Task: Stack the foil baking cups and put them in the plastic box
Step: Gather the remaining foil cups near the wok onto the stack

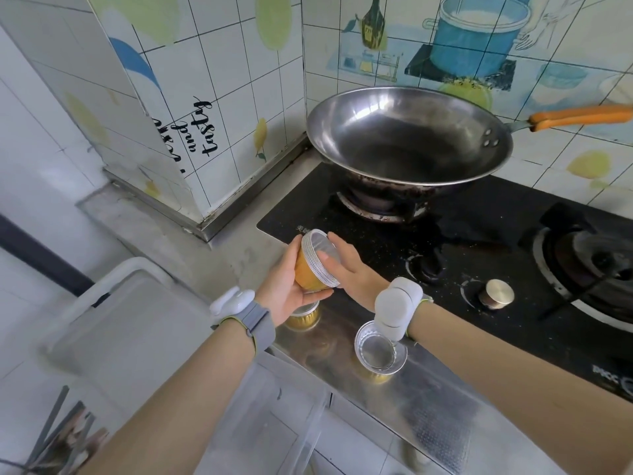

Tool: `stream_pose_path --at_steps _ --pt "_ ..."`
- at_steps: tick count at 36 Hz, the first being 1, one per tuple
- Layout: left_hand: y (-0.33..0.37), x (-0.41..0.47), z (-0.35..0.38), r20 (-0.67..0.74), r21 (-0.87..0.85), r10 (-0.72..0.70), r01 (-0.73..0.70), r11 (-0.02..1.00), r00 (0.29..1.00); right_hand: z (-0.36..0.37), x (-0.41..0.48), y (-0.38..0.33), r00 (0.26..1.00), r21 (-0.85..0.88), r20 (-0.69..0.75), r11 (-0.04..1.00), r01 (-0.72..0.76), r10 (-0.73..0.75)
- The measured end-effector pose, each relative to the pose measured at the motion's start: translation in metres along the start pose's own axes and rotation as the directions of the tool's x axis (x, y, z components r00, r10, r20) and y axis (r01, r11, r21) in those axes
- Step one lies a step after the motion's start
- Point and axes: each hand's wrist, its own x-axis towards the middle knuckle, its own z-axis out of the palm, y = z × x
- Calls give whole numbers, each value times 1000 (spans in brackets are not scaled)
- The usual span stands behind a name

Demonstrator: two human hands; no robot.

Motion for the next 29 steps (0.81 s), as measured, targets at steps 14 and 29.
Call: stream_pose_path --at_steps 14,29 --pt "-6 12 -42 -109 -116 -38 25 993 993 8 5 18 997 -60 -81 998 -19 14" --pt "-14 9 -99 -190 -137 -69 43 990 979 40 30 49 988 -532 123 846 -12 92"
